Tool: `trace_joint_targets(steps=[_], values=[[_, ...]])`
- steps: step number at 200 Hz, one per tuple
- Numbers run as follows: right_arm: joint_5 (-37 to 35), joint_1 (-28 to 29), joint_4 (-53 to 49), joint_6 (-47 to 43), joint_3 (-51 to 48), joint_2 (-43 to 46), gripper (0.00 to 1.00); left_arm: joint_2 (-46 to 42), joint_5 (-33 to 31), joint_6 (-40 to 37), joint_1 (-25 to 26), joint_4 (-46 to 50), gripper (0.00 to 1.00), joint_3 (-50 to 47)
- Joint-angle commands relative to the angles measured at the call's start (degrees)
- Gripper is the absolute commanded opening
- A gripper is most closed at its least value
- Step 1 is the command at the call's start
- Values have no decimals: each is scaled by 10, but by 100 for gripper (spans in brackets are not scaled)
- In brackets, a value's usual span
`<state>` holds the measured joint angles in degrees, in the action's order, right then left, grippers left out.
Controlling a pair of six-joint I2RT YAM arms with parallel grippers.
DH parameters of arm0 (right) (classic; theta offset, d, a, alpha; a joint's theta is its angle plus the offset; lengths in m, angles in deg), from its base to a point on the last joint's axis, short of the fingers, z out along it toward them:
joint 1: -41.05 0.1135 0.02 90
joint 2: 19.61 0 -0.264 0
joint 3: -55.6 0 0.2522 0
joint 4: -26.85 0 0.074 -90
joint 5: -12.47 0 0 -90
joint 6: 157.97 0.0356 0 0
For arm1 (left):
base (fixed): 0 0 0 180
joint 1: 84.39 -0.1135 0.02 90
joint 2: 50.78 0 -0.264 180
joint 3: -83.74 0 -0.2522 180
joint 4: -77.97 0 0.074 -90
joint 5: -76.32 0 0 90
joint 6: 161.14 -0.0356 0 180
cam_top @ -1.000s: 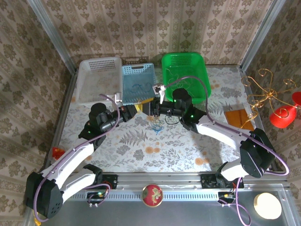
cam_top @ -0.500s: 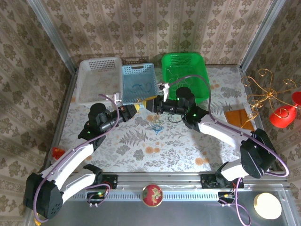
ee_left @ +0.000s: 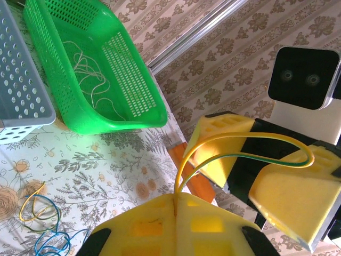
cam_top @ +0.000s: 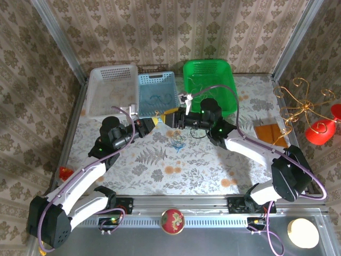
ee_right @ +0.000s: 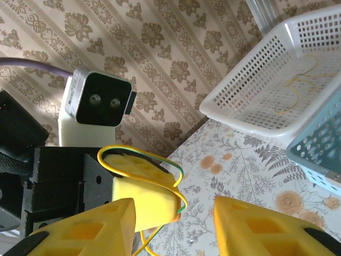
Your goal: Untangle the cables
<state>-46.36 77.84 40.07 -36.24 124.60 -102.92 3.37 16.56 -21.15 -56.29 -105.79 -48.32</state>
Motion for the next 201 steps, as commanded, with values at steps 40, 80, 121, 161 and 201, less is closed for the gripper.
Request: trace_joint_targets(steps=[40, 80, 121, 161, 201], values=[[20, 10, 19, 7, 38, -31, 39, -8, 14, 5, 3, -13, 0, 21], [12, 10, 11, 1, 45, -32, 29, -8, 15, 4, 3, -13, 0, 21], [9, 6, 5, -1, 45, -33, 0, -9, 18, -1, 3, -17, 0, 22], [7, -13, -11, -7, 30, -7, 0, -13, 15, -13, -4, -16, 11, 16], [13, -29, -34, -16, 22, 25, 0, -18, 20, -17, -17, -30, 11, 5]])
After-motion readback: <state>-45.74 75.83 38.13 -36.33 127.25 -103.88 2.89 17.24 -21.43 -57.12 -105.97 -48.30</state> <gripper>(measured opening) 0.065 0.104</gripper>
